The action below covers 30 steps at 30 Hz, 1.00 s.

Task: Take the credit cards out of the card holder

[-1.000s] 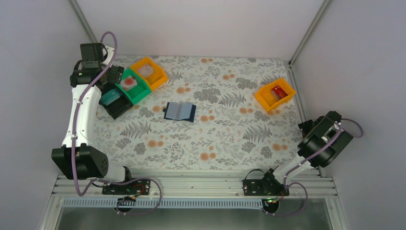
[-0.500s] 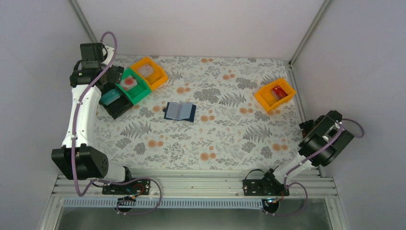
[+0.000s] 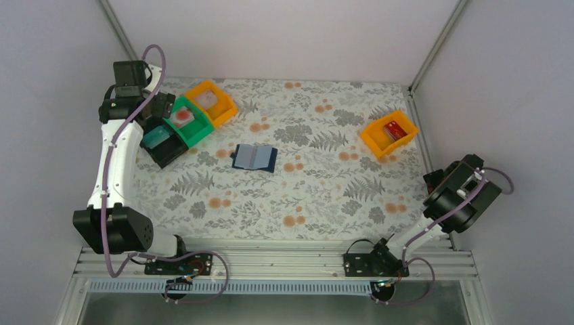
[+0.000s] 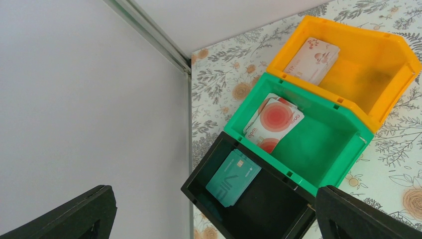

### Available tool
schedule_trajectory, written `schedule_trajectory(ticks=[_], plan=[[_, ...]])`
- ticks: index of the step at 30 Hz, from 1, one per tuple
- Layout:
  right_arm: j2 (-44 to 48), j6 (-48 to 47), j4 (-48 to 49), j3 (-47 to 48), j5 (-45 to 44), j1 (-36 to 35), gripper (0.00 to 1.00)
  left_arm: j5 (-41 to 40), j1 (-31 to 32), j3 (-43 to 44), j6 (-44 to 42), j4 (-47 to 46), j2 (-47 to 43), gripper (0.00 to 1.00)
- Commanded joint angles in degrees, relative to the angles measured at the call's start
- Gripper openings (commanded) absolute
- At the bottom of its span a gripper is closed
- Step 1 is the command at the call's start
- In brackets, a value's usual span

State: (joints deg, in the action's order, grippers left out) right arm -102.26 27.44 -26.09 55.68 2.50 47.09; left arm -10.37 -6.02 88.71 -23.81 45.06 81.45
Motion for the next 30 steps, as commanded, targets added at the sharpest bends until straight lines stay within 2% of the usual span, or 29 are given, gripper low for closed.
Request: schedule_trajectory(ticks=[1, 18, 26, 30], plan=[[-6.7, 5.68, 5.73, 2.46, -8.93, 5.4, 0.87, -0.07, -0.31, 0.02, -0.66, -0.14, -0.78, 1.0], [-10.06, 7.49, 6.9, 1.65, -6.73, 4.26, 0.85, -1.41, -0.31, 0.83, -1.59, 0.13, -0.83, 1.0], [-10.38, 7.38, 6.79, 1.77, -6.77, 4.24, 0.74, -1.33, -0.31, 0.86, -1.5, 0.04, -0.81, 1.0], [-9.94, 7.24, 6.68, 1.97, -6.94, 4.24, 0.73, -1.28, -0.3, 0.71, -1.59, 0.12, -0.99, 1.0]])
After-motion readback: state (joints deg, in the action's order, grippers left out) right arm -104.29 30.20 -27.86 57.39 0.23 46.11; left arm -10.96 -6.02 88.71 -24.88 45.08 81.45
